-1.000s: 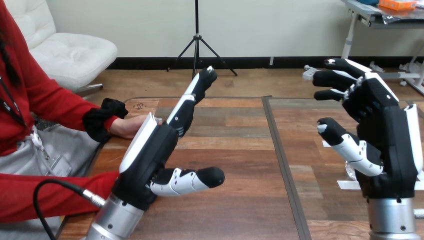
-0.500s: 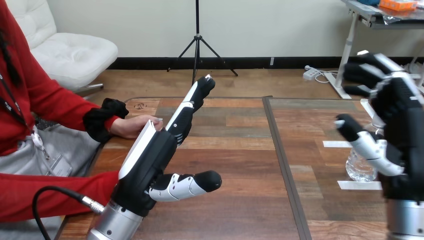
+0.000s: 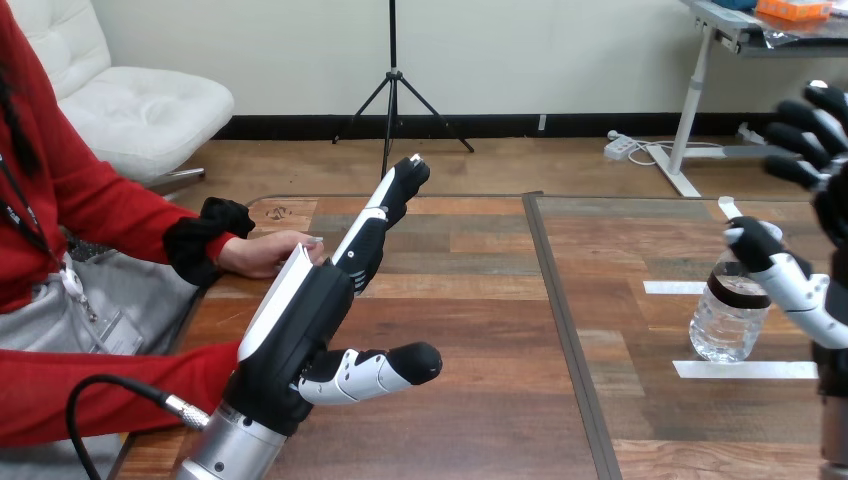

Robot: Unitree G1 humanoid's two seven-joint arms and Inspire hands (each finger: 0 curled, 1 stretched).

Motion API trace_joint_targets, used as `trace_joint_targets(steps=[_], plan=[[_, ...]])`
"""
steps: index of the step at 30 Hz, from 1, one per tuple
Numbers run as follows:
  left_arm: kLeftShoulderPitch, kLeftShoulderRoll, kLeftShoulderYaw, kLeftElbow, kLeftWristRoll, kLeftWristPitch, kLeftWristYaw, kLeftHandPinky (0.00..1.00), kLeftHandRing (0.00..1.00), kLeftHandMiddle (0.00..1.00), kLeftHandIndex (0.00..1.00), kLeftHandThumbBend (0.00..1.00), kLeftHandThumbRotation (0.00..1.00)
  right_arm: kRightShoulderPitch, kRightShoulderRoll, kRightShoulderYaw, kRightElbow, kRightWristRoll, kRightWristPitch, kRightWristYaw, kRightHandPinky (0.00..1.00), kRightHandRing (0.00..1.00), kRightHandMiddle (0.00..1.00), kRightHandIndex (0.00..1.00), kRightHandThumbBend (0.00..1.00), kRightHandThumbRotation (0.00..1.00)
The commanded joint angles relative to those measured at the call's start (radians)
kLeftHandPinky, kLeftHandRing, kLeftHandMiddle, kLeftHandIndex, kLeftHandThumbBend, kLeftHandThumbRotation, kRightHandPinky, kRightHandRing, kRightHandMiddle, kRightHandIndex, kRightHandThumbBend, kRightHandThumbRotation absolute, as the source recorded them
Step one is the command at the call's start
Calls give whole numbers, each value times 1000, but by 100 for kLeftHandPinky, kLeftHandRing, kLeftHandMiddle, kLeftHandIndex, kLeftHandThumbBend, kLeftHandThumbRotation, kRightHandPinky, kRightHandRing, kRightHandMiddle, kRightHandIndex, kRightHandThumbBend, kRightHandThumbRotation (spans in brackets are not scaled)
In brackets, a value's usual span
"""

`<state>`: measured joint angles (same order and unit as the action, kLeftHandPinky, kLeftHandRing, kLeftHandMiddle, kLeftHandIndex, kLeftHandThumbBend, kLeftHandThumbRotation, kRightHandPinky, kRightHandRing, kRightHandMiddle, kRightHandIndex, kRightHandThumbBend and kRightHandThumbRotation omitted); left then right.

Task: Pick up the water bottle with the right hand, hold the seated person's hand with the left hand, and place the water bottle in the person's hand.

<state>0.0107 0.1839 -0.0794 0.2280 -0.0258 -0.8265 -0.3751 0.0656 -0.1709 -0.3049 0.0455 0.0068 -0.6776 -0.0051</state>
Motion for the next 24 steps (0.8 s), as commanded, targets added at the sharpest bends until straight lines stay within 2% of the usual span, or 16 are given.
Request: trace_joint_targets(steps=[1,11,24], plan=[[-20,1,-2,-5,0,-14,10,100,100,100,100,100,77,-79,-23,-10,34,-8,14,-19,80,87,87,88,100,55],[-19,4,-1,0,-12,-14,4,100,100,100,100,100,77,-110,-55,-18,117,-10,11,-32,85,90,89,91,100,52],[-20,15,4,-6,-22,-5,-3,100,100,100,100,100,77,-161,-75,-19,236,-3,1,-31,89,93,90,92,100,47]])
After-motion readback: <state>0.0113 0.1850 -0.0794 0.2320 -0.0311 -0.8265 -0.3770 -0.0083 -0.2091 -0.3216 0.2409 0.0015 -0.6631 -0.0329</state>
